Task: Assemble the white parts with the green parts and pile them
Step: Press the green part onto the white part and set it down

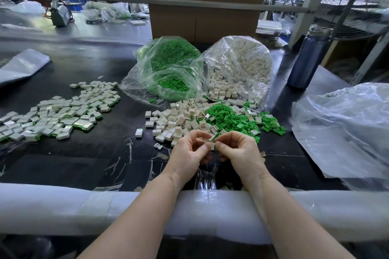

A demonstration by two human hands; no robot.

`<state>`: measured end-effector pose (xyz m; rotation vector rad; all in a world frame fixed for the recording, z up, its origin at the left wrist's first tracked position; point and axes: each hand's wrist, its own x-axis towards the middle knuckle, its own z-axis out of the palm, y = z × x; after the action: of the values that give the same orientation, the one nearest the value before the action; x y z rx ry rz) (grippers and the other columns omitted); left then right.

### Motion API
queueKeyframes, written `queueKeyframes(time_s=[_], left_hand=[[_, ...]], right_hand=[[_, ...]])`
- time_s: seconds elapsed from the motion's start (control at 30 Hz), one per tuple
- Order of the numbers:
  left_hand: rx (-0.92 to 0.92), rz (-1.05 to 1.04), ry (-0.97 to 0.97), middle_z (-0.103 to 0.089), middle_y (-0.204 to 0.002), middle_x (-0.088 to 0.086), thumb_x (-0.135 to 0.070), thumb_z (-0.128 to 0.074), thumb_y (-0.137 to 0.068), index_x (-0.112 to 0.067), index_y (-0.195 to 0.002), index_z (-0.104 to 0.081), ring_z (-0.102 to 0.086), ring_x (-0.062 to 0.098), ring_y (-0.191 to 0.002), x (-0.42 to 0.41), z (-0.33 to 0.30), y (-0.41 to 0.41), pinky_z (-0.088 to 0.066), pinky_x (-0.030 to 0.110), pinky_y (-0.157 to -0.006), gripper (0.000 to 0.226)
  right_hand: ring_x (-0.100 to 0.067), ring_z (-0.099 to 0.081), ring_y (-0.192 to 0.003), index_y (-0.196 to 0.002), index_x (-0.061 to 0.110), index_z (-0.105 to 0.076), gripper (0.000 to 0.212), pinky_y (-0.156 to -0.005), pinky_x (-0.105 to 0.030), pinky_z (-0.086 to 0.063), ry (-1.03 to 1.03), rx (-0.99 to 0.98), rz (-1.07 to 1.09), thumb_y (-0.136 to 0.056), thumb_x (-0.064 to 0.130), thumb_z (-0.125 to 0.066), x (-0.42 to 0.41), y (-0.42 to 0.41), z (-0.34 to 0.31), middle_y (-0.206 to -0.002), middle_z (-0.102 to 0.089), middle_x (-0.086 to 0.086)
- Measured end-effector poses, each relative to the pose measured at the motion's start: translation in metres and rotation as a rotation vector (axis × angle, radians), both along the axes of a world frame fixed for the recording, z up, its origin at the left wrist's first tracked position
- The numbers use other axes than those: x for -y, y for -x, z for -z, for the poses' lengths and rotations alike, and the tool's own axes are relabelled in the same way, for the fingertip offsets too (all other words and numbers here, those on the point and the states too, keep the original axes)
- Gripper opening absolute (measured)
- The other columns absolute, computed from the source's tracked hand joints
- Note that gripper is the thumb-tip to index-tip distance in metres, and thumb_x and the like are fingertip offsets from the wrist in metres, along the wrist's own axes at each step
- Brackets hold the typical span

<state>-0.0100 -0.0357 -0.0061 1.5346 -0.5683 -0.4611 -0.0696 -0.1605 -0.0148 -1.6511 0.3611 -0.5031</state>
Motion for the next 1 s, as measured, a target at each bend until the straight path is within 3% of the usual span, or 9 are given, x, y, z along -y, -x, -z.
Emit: queueKeyframes(time_s=[0.13, 0.3, 0.6, 1.0], left_hand=[[0.021, 0.022, -0.013, -0.063, -0.087, 0.015, 0.006, -0.059, -0.085, -0.008, -0.097, -0.059, -0.063, 0.017, -0.074, -0.0001, 0.0014, -0.0010, -0.056, 0.023, -0.066, 0.018], [0.008, -0.010, -0.005, -0.065, -0.079, 0.005, -0.006, -0.059, -0.088, -0.012, -0.089, -0.062, -0.064, 0.014, -0.068, 0.0016, 0.0039, -0.0030, -0.055, 0.020, -0.065, 0.006], [-0.013, -0.025, -0.007, -0.062, -0.069, 0.004, -0.008, -0.055, -0.091, 0.002, -0.090, -0.063, -0.060, 0.001, -0.054, 0.0003, 0.0025, -0.0038, -0.050, 0.014, -0.055, 0.013], [0.058, 0.018, -0.145, -0.063, -0.072, 0.011, -0.011, -0.055, -0.092, -0.006, -0.081, -0.064, -0.057, 0.011, -0.058, 0.0019, 0.0060, -0.0045, -0.049, 0.015, -0.055, 0.015]], right_hand=[[-0.004, -0.057, -0.049, -0.068, 0.012, -0.065, 0.021, -0.046, -0.016, -0.047, -0.050, 0.002, 0.009, -0.081, -0.005, -0.065, -0.0002, 0.0004, -0.0005, -0.053, -0.064, 0.004], [-0.006, -0.058, -0.050, -0.072, 0.011, -0.068, 0.014, -0.048, -0.017, -0.048, -0.099, 0.021, -0.018, -0.084, 0.003, -0.066, 0.0007, 0.0017, -0.0015, -0.058, -0.066, 0.000], [-0.005, -0.057, -0.049, -0.070, 0.010, -0.065, 0.017, -0.048, -0.016, -0.048, -0.016, -0.033, -0.030, -0.085, 0.004, -0.064, -0.0011, 0.0002, -0.0005, -0.056, -0.064, 0.001], [0.000, -0.051, -0.047, -0.067, 0.011, -0.062, 0.018, -0.048, -0.015, -0.044, 0.093, -0.086, -0.052, -0.084, 0.006, -0.065, -0.0032, 0.0002, 0.0002, -0.055, -0.058, 0.004]])
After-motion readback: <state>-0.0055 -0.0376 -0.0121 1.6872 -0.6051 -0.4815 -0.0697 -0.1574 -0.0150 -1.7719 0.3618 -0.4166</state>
